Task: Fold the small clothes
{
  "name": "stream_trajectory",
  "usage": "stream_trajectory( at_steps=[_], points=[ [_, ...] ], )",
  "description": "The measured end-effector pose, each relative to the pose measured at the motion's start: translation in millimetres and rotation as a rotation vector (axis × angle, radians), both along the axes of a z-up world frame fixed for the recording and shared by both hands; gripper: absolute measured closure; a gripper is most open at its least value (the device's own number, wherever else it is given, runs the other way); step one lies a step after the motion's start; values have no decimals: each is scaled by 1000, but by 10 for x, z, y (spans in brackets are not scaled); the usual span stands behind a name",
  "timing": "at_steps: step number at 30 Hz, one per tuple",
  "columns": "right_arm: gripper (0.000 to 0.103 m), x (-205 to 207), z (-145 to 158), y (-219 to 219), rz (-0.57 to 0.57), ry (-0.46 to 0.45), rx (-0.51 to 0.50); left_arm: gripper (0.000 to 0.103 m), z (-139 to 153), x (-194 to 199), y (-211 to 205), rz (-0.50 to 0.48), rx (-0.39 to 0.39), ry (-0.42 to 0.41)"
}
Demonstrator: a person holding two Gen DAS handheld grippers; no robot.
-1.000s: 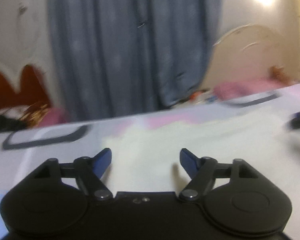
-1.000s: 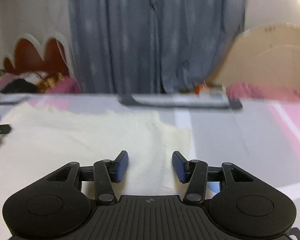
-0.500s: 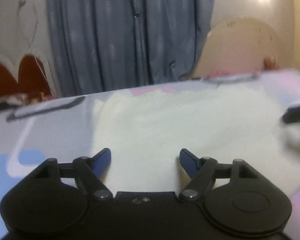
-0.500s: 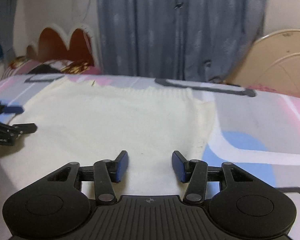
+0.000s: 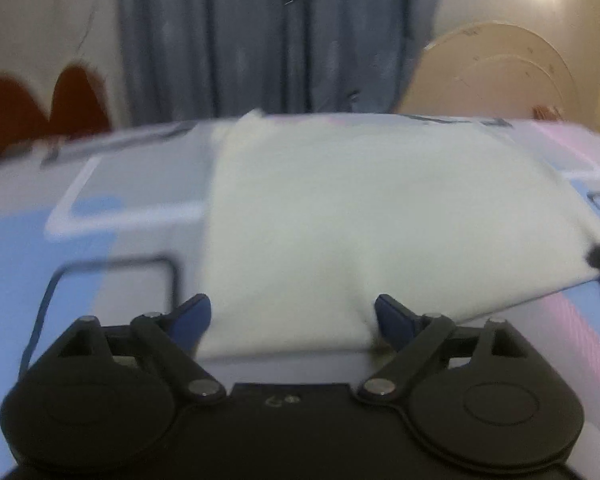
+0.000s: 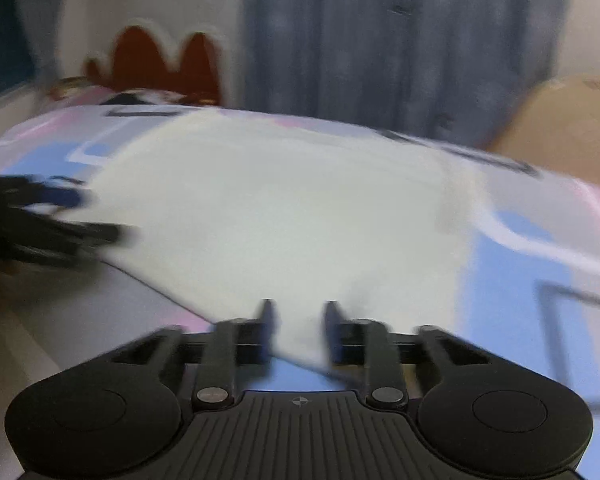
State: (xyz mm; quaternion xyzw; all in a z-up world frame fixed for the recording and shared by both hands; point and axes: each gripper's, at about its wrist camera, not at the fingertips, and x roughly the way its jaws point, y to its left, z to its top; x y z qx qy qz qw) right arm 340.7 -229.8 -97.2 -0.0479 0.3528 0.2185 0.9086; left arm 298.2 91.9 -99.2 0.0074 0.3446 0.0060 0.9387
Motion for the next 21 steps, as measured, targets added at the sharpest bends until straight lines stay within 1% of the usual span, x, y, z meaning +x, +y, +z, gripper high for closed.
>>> stream_trajectory(
  at_steps=[1, 2, 3, 4, 6, 7, 8, 9, 10, 11, 12, 13, 15, 16, 17, 18, 20, 21],
  points=[
    [103, -28, 15, -110, -29, 16, 22, 13, 22, 28, 35, 11, -28, 18],
    [103, -23, 39, -138, -40, 29, 33, 17, 64, 54, 23, 26, -43, 23],
    [103, -25, 84, -86, -42, 25, 23, 18, 105, 52, -16, 34, -35, 16],
    [103, -32, 140, -64, -44, 5, 17, 22, 163, 51, -86, 35, -19, -11],
    [103, -110, 258, 4, -38, -31, 60, 20, 215, 50, -210, 9, -3, -45],
    [103, -139, 275, 48, -37, -41, 60, 18, 188, 16, -295, -1, 28, -17],
    [103, -136, 240, 83, -40, -31, 37, 14, 94, 104, -345, -2, 59, 33],
    [103, -141, 158, 72, -53, -2, 3, 14, 50, 100, -333, 9, 43, 24],
    [103, -116, 42, 63, -61, 20, -18, 17, 67, 108, -300, 28, 10, 36],
    [103, -140, 57, 35, -64, 17, -1, 24, 125, 106, -299, 36, 8, 40],
    [103, -150, 116, 24, -78, 31, 10, 26, 175, 57, -289, 43, 17, 24],
    [103, -180, 180, -7, -86, 21, 31, 24, 209, 53, -277, 47, 24, 5],
    [103, -234, 265, -10, -97, -24, 53, 21, 155, 80, -254, 45, 22, 42],
    [103, -221, 235, 3, -103, -12, 44, 19, 109, 115, -248, 49, 26, 56],
    [103, -150, 123, 25, -111, 47, 12, 19, 99, 110, -255, 50, 21, 48],
    [103, -146, 75, -1, -114, 43, 26, 19, 97, 90, -245, 52, 18, 51],
    [103, -135, 158, -63, -150, 79, 78, 23, 149, 63, -249, 61, 29, 46],
    [103, -139, 211, -88, -164, 71, 100, 25, 179, 44, -249, 63, 31, 39]
  ],
)
